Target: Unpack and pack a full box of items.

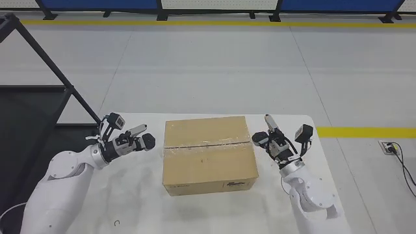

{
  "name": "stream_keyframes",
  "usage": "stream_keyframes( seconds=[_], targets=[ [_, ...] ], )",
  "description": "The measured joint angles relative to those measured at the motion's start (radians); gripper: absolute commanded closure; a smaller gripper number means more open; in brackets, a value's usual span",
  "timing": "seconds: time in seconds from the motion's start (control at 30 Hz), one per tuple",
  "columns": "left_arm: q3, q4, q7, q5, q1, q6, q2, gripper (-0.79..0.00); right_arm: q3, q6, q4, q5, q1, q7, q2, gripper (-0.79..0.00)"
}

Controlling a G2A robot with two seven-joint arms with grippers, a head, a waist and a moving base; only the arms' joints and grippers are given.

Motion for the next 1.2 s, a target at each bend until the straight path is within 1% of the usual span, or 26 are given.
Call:
stream_keyframes(
  seconds=[0.23,0.33,0.43,1.2],
  targets=[
    [-0.034,-0.013,0.031,-0.001,0.001,-0.011,0.010,-0.785,0.138,-0.044,-0.035,0.078,-0.056,-0.008,0.021,-0.785],
    [-0.057,-0.025,0.055,-0.013,0.006,-0.013,0.016,-0.785,0.188,-0.066,-0.027,0.059,-0.065,-0.025,0.030,-0.785],
    [-0.074,-0.033,0.074,-0.024,0.012,-0.007,0.020,-0.785,0.191,-0.067,-0.025,0.054,-0.065,-0.026,0.031,-0.784],
    [-0.073,-0.033,0.074,-0.024,0.012,-0.007,0.020,-0.784,0.190,-0.066,-0.025,0.055,-0.065,-0.025,0.031,-0.784]
  ],
)
